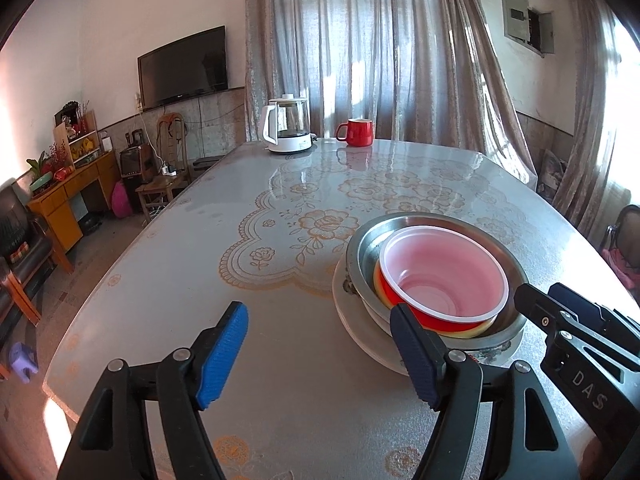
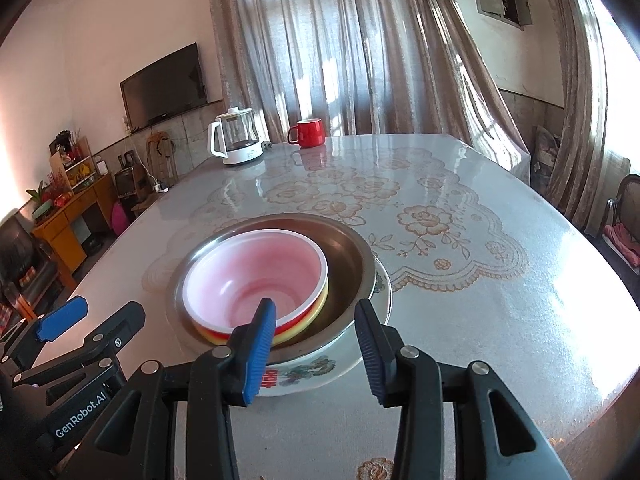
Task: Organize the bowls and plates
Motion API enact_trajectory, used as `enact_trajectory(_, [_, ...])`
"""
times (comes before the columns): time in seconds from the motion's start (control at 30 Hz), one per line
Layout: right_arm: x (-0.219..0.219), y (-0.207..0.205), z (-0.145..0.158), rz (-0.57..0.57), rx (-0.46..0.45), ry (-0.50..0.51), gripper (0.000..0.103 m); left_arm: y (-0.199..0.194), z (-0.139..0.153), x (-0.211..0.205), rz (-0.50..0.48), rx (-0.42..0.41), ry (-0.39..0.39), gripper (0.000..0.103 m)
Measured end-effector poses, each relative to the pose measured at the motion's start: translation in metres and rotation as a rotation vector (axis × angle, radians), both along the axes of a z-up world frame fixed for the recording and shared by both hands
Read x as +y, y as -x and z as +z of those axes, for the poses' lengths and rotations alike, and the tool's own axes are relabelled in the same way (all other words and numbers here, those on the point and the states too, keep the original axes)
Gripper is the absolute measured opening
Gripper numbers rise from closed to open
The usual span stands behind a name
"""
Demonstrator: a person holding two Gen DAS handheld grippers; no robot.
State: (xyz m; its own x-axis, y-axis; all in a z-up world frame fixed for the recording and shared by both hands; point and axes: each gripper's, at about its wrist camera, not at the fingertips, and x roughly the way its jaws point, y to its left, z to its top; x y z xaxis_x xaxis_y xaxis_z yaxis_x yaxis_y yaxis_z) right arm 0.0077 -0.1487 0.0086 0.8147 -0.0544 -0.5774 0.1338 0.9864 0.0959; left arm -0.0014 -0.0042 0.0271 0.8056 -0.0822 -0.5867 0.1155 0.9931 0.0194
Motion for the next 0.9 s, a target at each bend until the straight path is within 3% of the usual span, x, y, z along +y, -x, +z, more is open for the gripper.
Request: enact_trajectory(0.9, [0.0014, -0.0025, -0.0027, 0.005, 0.011, -0.009, 0.041, -0.0016, -0.0017, -0.0027, -0.008, 0.013, -0.010, 0.079])
